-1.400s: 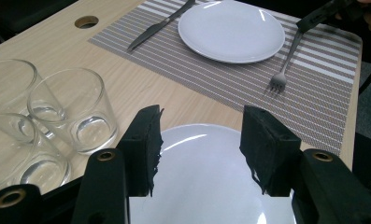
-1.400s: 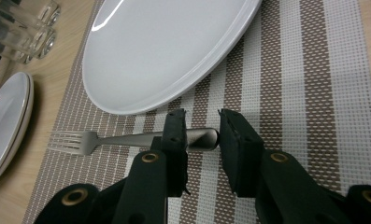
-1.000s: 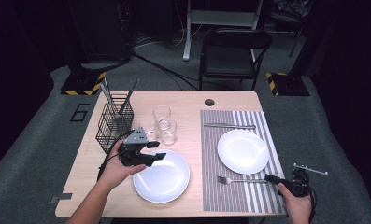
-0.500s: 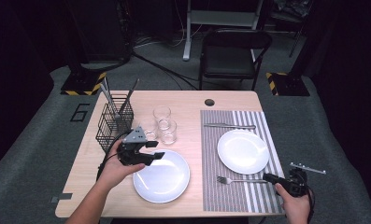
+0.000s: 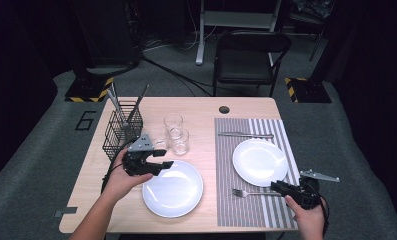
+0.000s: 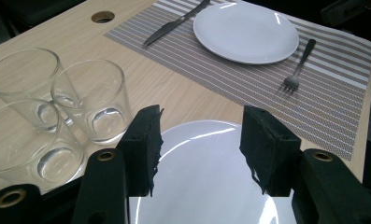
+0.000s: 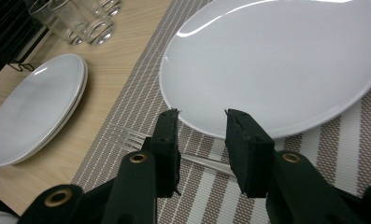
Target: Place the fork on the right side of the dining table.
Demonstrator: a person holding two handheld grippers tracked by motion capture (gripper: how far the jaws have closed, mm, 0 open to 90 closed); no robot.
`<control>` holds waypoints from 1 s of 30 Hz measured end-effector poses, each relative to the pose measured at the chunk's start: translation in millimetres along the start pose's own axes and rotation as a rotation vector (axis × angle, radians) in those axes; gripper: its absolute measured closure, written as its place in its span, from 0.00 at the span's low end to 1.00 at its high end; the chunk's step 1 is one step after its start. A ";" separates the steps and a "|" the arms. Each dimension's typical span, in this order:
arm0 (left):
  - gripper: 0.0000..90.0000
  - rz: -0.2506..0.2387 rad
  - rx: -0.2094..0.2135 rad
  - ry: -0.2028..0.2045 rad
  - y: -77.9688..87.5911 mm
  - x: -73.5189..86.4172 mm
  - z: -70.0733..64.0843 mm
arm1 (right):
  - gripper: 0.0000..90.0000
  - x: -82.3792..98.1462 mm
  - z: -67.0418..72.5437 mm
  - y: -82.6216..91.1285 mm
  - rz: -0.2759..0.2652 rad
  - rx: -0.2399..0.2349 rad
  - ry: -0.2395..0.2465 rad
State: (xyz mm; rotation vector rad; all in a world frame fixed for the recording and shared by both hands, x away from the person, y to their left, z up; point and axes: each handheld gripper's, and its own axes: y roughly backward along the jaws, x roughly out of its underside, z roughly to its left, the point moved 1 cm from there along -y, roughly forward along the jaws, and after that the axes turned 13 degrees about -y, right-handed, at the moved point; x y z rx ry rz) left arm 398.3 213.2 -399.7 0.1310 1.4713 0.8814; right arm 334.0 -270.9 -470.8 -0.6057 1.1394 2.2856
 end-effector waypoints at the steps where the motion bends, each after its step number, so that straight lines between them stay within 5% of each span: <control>1: 0.53 0.001 0.004 0.006 0.6 0.3 0.1 | 0.71 -0.4 3.1 -1.1 0.003 -0.002 0.008; 11: 0.53 -0.008 -0.020 0.016 8.2 3.1 3.0 | 0.68 -2.5 35.0 -12.0 0.007 -0.045 0.134; 30: 0.52 -0.010 -0.033 0.020 12.8 4.5 6.5 | 0.61 -5.6 73.5 -40.5 0.030 -0.074 0.251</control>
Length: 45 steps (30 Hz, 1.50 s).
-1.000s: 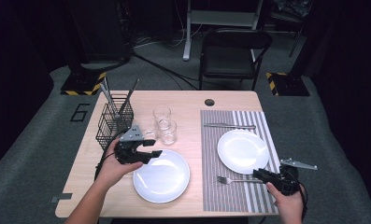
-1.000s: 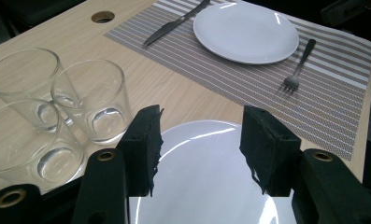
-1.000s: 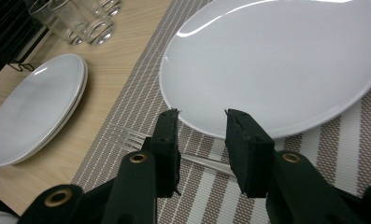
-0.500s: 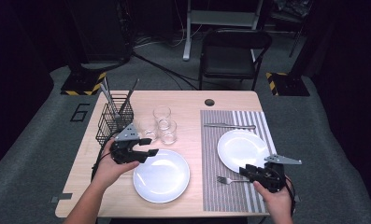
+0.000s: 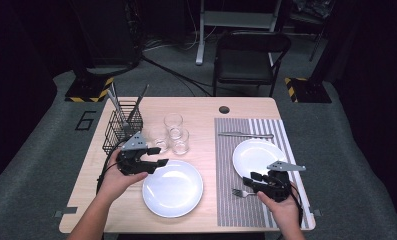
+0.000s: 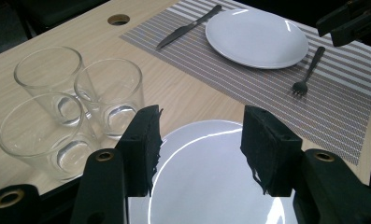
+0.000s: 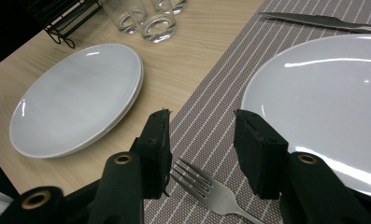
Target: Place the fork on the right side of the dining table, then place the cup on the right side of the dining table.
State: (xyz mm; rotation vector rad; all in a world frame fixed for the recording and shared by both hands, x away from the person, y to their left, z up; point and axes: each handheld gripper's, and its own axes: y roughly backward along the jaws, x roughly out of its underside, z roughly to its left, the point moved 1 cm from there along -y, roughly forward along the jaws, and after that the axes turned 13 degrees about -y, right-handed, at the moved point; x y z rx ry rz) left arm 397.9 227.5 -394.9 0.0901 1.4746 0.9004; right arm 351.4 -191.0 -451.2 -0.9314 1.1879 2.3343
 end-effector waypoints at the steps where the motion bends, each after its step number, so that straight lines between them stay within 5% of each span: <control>1: 0.52 -0.003 -0.005 0.004 -0.1 0.2 0.0 | 0.61 -0.4 0.8 -1.4 0.002 -0.004 0.002; 22: 0.51 -0.001 -0.026 0.033 11.9 8.0 4.3 | 0.55 -30.6 27.4 -31.3 -0.027 -0.036 0.106; 45: 0.51 -0.003 -0.060 0.060 23.8 15.3 6.1 | 0.46 -55.1 69.5 -71.3 0.035 -0.062 0.222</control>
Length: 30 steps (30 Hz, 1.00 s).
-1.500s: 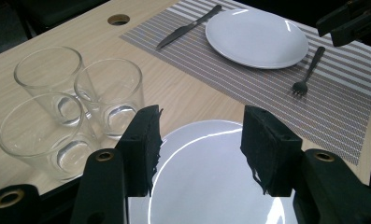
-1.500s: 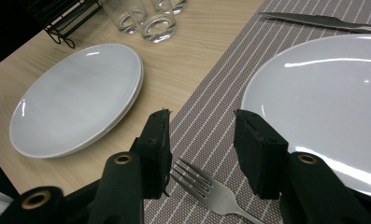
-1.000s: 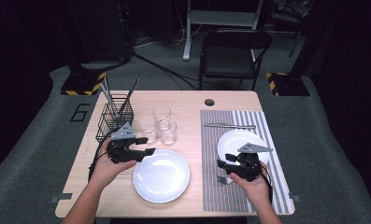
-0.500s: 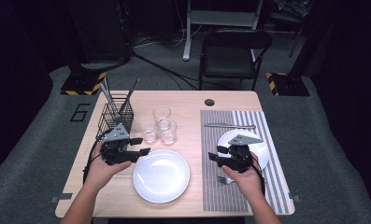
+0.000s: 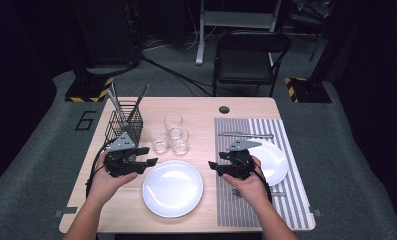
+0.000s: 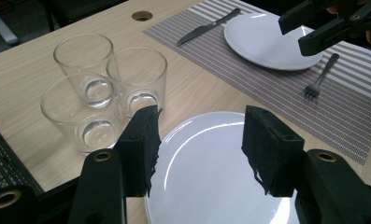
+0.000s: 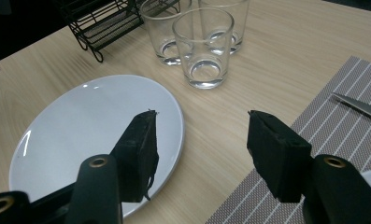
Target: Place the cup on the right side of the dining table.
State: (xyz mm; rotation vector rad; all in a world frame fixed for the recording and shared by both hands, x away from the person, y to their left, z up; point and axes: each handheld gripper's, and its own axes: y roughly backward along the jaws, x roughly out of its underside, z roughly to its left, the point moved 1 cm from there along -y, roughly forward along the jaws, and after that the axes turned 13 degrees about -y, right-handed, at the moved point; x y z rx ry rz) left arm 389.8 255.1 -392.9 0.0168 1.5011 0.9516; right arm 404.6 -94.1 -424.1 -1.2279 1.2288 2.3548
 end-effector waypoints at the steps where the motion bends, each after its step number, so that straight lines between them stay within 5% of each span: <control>1: 0.51 0.002 0.002 0.001 0.3 0.1 0.2 | 0.46 -2.9 2.3 -2.4 0.001 0.001 0.009; 15: 0.50 -0.005 -0.010 0.025 4.8 3.5 3.6 | 0.41 -33.5 24.7 -29.4 0.007 0.002 0.094; 30: 0.50 -0.009 -0.019 0.034 9.3 5.9 4.9 | 0.31 -43.9 29.7 -50.5 0.042 -0.005 0.118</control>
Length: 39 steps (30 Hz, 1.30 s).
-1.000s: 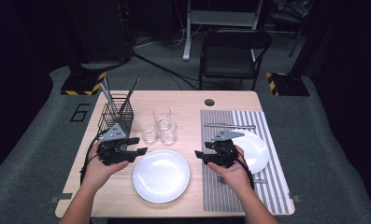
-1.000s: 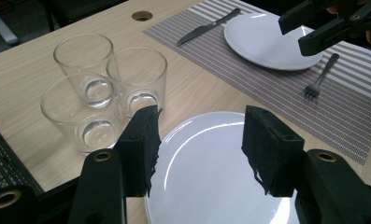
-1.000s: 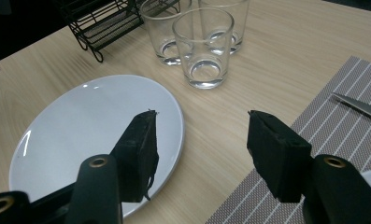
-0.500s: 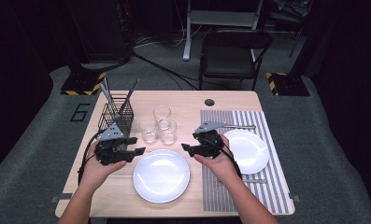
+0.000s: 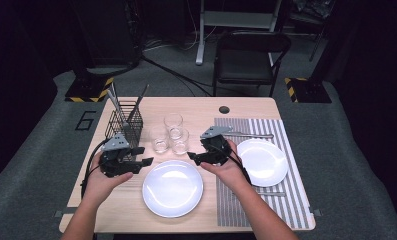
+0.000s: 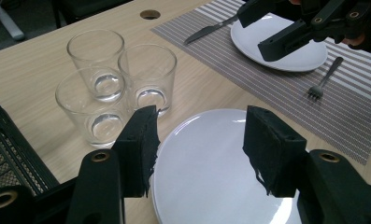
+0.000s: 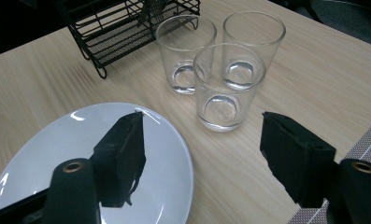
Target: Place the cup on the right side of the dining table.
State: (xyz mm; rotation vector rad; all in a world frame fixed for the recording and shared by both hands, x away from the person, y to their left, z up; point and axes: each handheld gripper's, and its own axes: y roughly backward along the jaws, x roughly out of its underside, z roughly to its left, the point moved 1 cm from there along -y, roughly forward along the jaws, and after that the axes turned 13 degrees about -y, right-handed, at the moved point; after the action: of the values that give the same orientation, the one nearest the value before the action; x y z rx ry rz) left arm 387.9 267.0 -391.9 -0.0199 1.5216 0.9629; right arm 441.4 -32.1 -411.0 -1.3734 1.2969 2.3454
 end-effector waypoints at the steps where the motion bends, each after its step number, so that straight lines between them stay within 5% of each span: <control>1: 0.50 0.002 0.000 -0.001 0.7 0.2 0.3 | 0.29 -0.4 -0.1 -1.1 0.001 -0.001 0.004; 12: 0.50 0.002 -0.013 0.010 6.0 4.1 1.1 | 0.24 -8.1 1.3 -20.8 0.016 0.008 0.050; 39: 0.50 -0.003 -0.038 0.036 15.1 12.5 4.3 | 0.14 -43.4 -6.2 -73.2 0.072 0.064 0.012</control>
State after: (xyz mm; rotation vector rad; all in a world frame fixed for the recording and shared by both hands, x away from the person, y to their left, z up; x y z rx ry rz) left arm 380.6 285.7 -393.6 -0.0669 1.5363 0.9935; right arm 506.5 21.5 -423.8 -1.3463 1.4349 2.3218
